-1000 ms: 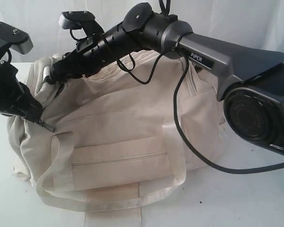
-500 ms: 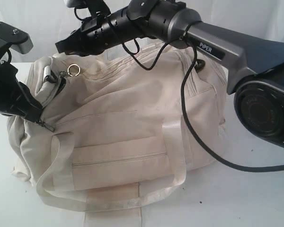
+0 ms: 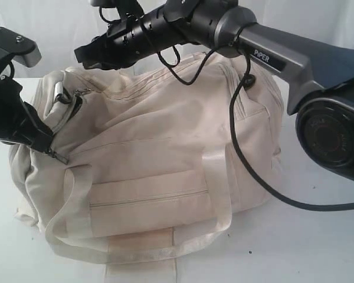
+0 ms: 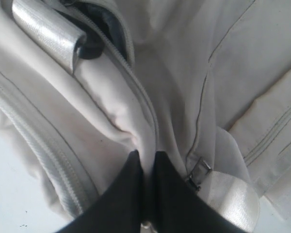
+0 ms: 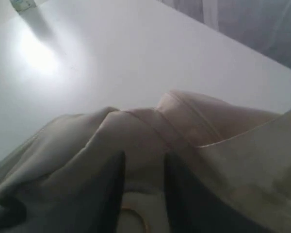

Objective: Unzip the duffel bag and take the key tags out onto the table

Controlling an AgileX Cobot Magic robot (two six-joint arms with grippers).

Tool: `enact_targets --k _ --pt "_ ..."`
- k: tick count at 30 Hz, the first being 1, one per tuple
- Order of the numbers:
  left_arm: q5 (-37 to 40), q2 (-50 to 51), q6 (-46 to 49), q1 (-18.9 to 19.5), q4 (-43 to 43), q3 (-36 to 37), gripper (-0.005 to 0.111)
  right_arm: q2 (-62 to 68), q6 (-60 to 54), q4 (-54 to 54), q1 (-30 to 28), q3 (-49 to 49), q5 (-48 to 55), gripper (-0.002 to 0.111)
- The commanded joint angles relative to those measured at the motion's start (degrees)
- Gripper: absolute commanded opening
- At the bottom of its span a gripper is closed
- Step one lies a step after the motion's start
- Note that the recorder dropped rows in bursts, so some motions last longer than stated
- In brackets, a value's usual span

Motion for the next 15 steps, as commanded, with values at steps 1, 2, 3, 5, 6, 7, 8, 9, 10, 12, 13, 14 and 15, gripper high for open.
enact_targets --k 1,2,3,5,6,7,8,9,10,12,13,14,15 --pt "3.0 -0.6 -0.1 -0.1 -0.7 0.4 0.0 0.5 8.8 -3.0 -0.2 -0.1 2.0 0.072" --pt "3.0 -0.6 -0.1 -0.1 -0.7 0.4 0.0 0.9 10.9 -4.7 -0.2 -0.1 2.4 0.073" --pt "3.0 -0.6 -0.1 -0.1 -0.7 0.4 0.0 1.3 12.5 -6.0 -0.2 -0.1 2.7 0.073" --pt "3.0 -0.6 -0.1 -0.1 -0.7 0.4 0.0 2.1 15.3 -7.2 -0.2 -0.1 3.5 0.073" --pt "3.0 -0.6 -0.1 -0.1 -0.7 0.4 0.0 2.7 16.2 -7.2 -0.2 -0.1 4.4 0.073" --pt "3.0 -0.6 -0.1 -0.1 -0.7 0.4 0.0 2.9 16.9 -6.3 -0.2 -0.1 5.3 0.073" --pt "3.0 -0.6 -0.1 -0.1 -0.7 0.4 0.0 2.9 16.9 -5.7 -0.1 -0.1 5.6 0.073" --pt "3.0 -0.6 -0.1 -0.1 -0.7 0.4 0.0 2.9 16.9 -4.2 -0.1 -0.1 5.7 0.073" --pt "3.0 -0.6 -0.1 -0.1 -0.7 0.4 0.0 2.9 16.9 -2.7 -0.1 -0.1 5.8 0.073" --pt "3.0 -0.6 -0.1 -0.1 -0.7 0.4 0.0 2.9 16.8 0.9 0.0 -0.1 6.3 0.07" --pt "3.0 -0.6 -0.1 -0.1 -0.7 0.4 0.0 2.9 16.8 1.2 0.0 -0.1 6.7 0.068" --pt "3.0 -0.6 -0.1 -0.1 -0.7 0.4 0.0 2.9 16.8 1.2 0.1 -0.1 7.4 0.065" --pt "3.0 -0.6 -0.1 -0.1 -0.7 0.4 0.0 2.9 16.8 1.4 0.1 -0.1 8.6 0.062"
